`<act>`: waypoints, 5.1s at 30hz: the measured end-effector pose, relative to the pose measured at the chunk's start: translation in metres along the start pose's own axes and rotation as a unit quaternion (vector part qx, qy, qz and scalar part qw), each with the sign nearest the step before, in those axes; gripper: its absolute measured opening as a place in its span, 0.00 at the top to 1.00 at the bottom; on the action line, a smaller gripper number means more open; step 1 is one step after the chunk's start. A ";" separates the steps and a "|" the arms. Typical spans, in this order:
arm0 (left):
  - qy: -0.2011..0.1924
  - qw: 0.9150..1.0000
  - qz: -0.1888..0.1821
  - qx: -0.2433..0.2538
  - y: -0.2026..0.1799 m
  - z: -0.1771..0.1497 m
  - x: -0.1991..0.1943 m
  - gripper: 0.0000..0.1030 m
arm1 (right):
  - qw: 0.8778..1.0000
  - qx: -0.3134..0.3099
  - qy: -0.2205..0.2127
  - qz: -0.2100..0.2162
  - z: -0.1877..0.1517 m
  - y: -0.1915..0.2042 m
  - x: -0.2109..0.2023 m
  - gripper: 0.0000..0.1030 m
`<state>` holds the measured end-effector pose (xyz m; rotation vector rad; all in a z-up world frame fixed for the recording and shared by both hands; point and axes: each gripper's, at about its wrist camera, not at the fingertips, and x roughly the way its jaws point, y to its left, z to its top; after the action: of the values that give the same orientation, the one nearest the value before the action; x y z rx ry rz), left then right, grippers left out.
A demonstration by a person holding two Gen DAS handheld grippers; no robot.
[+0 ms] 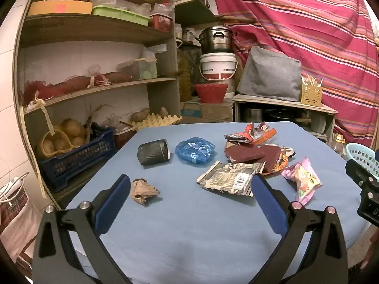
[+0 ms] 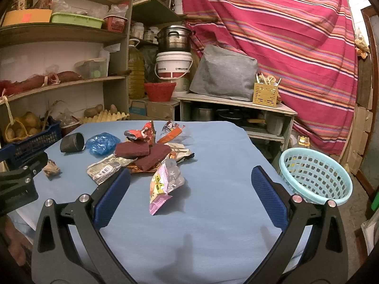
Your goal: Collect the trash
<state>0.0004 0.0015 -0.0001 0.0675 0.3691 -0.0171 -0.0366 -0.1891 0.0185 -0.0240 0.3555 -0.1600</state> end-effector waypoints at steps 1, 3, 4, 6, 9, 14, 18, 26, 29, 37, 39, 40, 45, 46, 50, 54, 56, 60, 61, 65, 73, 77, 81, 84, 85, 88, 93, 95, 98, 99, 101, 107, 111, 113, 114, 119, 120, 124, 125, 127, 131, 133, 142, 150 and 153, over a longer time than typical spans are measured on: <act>0.000 1.000 0.002 0.000 -0.002 -0.001 0.000 0.03 | 1.000 0.000 0.000 0.001 -0.001 0.000 0.000 0.04; -0.001 1.000 0.003 0.000 -0.003 -0.002 0.000 0.03 | 1.000 -0.001 0.000 0.000 0.000 0.000 0.000 0.04; -0.001 1.000 0.003 0.000 -0.002 -0.002 -0.001 0.03 | 1.000 0.000 0.001 0.001 -0.001 0.000 0.001 0.04; -0.003 1.000 0.004 0.001 -0.002 -0.002 -0.002 0.03 | 1.000 -0.001 0.000 0.000 -0.001 0.000 0.000 0.04; -0.003 1.000 0.003 0.001 -0.002 -0.004 -0.003 0.03 | 1.000 0.000 0.000 0.001 0.000 -0.001 0.000 0.04; 0.000 1.000 0.002 0.000 -0.002 0.001 -0.001 0.03 | 1.000 -0.001 0.000 0.001 -0.001 0.000 0.000 0.04; 0.001 1.000 0.002 0.000 -0.001 0.001 -0.001 0.03 | 1.000 -0.001 0.000 0.000 -0.001 0.000 0.000 0.04; 0.000 1.000 0.002 -0.001 -0.001 0.000 0.000 0.03 | 1.000 -0.001 0.000 -0.001 -0.001 -0.002 -0.002 0.04; 0.000 1.000 0.002 0.000 -0.001 0.000 0.000 0.03 | 1.000 0.000 0.001 0.000 -0.001 -0.002 -0.001 0.04; 0.002 1.000 0.002 -0.001 -0.001 0.000 0.000 0.03 | 1.000 -0.001 0.000 -0.001 -0.001 0.000 -0.002 0.04; 0.003 1.000 0.002 -0.001 0.004 -0.004 -0.001 0.03 | 1.000 -0.001 0.000 -0.002 -0.002 -0.006 -0.001 0.04; 0.003 1.000 0.002 -0.001 0.004 -0.003 0.000 0.03 | 1.000 -0.001 0.000 -0.002 -0.003 -0.008 0.001 0.04; 0.006 1.000 0.001 -0.003 0.005 -0.002 0.000 0.03 | 1.000 -0.001 0.001 -0.003 -0.004 -0.007 0.001 0.04; 0.008 1.000 0.001 -0.002 0.006 -0.003 0.000 0.03 | 1.000 -0.001 0.003 -0.004 -0.005 -0.008 0.002 0.04; 0.012 1.000 0.004 0.001 0.014 -0.011 0.006 0.03 | 1.000 0.000 0.010 -0.005 -0.009 -0.010 0.008 0.04; 0.028 1.000 0.010 0.003 0.019 -0.011 0.015 0.03 | 1.000 -0.004 0.019 -0.012 -0.010 -0.009 0.017 0.04; 0.035 0.999 0.010 -0.001 0.022 -0.008 0.021 0.03 | 1.000 -0.007 0.020 -0.011 -0.009 -0.005 0.022 0.04; 0.044 0.999 0.019 0.010 0.032 0.006 0.031 0.03 | 0.999 -0.010 0.032 0.001 -0.004 -0.003 0.037 0.04; 0.043 0.999 0.021 0.012 0.034 0.010 0.034 0.03 | 0.999 -0.014 0.041 0.003 -0.004 -0.002 0.043 0.04; 0.033 0.999 0.032 0.022 0.037 0.020 0.047 0.03 | 0.998 -0.025 0.066 0.000 -0.004 0.003 0.063 0.04; 0.066 0.998 0.010 -0.002 0.033 0.013 0.078 0.03 | 0.987 0.002 0.155 0.039 -0.007 0.005 0.115 0.08; 0.074 0.997 0.008 -0.019 0.037 0.015 0.085 0.03 | 0.983 0.011 0.179 0.044 -0.009 0.006 0.130 0.32; 0.088 0.996 0.000 -0.032 0.035 0.016 0.093 0.03 | 0.977 0.033 0.197 0.082 -0.010 0.003 0.136 0.53; 0.096 0.995 -0.005 -0.030 0.030 0.016 0.098 0.03 | 0.973 0.038 0.202 0.107 -0.009 0.005 0.140 0.70; 0.095 0.995 -0.002 -0.024 0.028 0.016 0.098 0.03 | 0.972 0.040 0.202 0.116 -0.009 0.005 0.140 0.73; 0.098 0.995 -0.005 -0.018 0.021 0.016 0.098 0.03 | 0.970 0.042 0.199 0.134 -0.007 0.003 0.138 0.93; 0.101 0.995 -0.011 -0.006 0.008 0.017 0.099 0.03 | 0.968 0.051 0.188 0.156 -0.004 -0.008 0.132 0.97; 0.104 0.994 -0.015 -0.002 0.000 0.017 0.101 0.03 | 0.969 0.053 0.178 0.165 0.001 -0.014 0.127 0.97; 0.110 0.994 -0.029 0.003 -0.013 0.016 0.102 0.03 | 0.972 0.047 0.163 0.164 0.012 -0.025 0.124 0.97; 0.112 0.993 -0.031 0.007 -0.017 0.016 0.103 0.03 | 0.973 0.046 0.158 0.163 0.016 -0.029 0.124 0.97; 0.120 0.992 -0.041 0.016 -0.029 0.013 0.106 0.03 | 0.975 0.043 0.146 0.160 0.027 -0.038 0.125 0.97; 0.131 0.989 -0.060 0.037 -0.060 0.007 0.111 0.03 | 0.980 0.045 0.125 0.146 0.043 -0.065 0.131 0.97; 0.153 0.985 -0.073 0.043 -0.073 0.001 0.121 0.03 | 0.978 0.072 0.132 0.147 0.035 -0.085 0.134 0.97; 0.169 0.982 -0.081 0.039 -0.077 -0.001 0.128 0.03 | 0.977 0.077 0.135 0.148 0.032 -0.090 0.133 0.97; 0.172 0.981 -0.083 0.034 -0.078 -0.001 0.130 0.03 | 0.977 0.076 0.133 0.146 0.031 -0.091 0.132 0.97; 0.182 0.980 -0.076 0.030 -0.076 -0.001 0.139 0.04 | 0.977 0.076 0.135 0.145 0.028 -0.094 0.132 0.97; 0.183 0.980 -0.071 0.035 -0.075 -0.001 0.140 0.04 | 0.977 0.076 0.136 0.145 0.028 -0.094 0.133 0.97; 0.182 0.980 -0.062 0.052 -0.071 0.000 0.142 0.11 | 0.976 0.078 0.143 0.147 0.025 -0.094 0.136 0.97; 0.182 0.980 -0.062 0.057 -0.071 0.001 0.143 0.19 | 0.975 0.078 0.145 0.148 0.024 -0.094 0.136 0.97; 0.185 0.979 -0.066 0.062 -0.070 0.001 0.146 0.31 | 0.975 0.078 0.147 0.149 0.024 -0.094 0.138 0.97; 0.194 0.975 -0.090 0.064 -0.071 0.000 0.147 0.60 | 0.975 0.072 0.147 0.151 0.023 -0.091 0.138 0.97; 0.182 0.975 -0.099 0.075 -0.075 0.001 0.141 0.71 | 0.976 0.069 0.146 0.150 0.023 -0.091 0.137 0.97; 0.160 0.977 -0.127 0.056 -0.066 0.023 0.114 0.92 | 0.980 0.055 0.125 0.146 0.033 -0.108 0.116 0.97; 0.113 0.978 -0.166 0.060 -0.111 0.073 0.071 0.95 | 0.985 0.077 0.092 0.126 0.052 -0.170 0.093 0.97; 0.102 0.975 -0.189 0.063 -0.143 0.087 0.065 0.95 | 0.985 0.098 0.085 0.113 0.059 -0.205 0.087 0.97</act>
<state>0.0884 -0.1471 0.0482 0.1235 0.5824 -0.4131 0.0330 -0.4051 0.0542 0.2243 0.5078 0.0298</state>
